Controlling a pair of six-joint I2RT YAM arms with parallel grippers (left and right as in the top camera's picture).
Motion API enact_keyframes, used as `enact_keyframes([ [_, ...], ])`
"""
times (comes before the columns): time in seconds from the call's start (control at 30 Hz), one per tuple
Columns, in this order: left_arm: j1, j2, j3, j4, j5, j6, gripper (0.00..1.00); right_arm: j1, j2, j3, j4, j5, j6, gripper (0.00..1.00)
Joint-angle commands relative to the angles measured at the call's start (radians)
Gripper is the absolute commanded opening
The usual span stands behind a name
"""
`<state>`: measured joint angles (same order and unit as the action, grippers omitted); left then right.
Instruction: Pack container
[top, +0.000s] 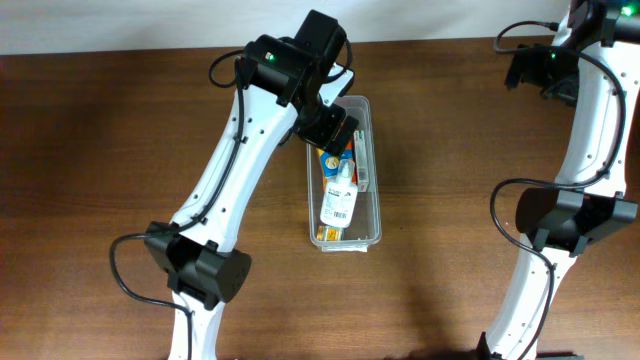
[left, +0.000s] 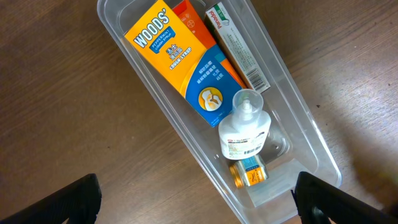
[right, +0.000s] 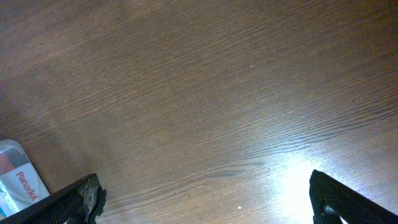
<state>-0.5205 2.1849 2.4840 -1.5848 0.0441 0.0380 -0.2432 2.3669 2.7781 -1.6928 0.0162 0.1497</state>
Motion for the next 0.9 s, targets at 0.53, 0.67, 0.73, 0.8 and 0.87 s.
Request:
enact_keyframes([
  [0.53, -0.001, 0.002, 0.018, 0.032, 0.005, 0.001, 0.99, 0.0, -0.008, -0.002, -0.006, -0.005, 0.002, 0.99],
  [0.67, -0.001, 0.002, 0.018, 0.047, 0.005, 0.0, 1.0, 0.001, -0.008, -0.002, -0.006, -0.005, 0.001, 0.98],
  [0.73, -0.001, 0.002, 0.018, 0.048, 0.005, 0.0, 0.99, 0.001, -0.008, -0.002, -0.006, -0.005, 0.001, 0.98],
  [0.8, -0.001, 0.002, 0.018, 0.047, 0.005, 0.0, 0.99, 0.0, -0.008, -0.002, -0.006, -0.005, 0.001, 0.98],
  [0.87, -0.001, 0.002, 0.018, 0.047, 0.005, 0.0, 0.99, 0.001, -0.008, -0.002, -0.006, -0.005, 0.002, 0.98],
])
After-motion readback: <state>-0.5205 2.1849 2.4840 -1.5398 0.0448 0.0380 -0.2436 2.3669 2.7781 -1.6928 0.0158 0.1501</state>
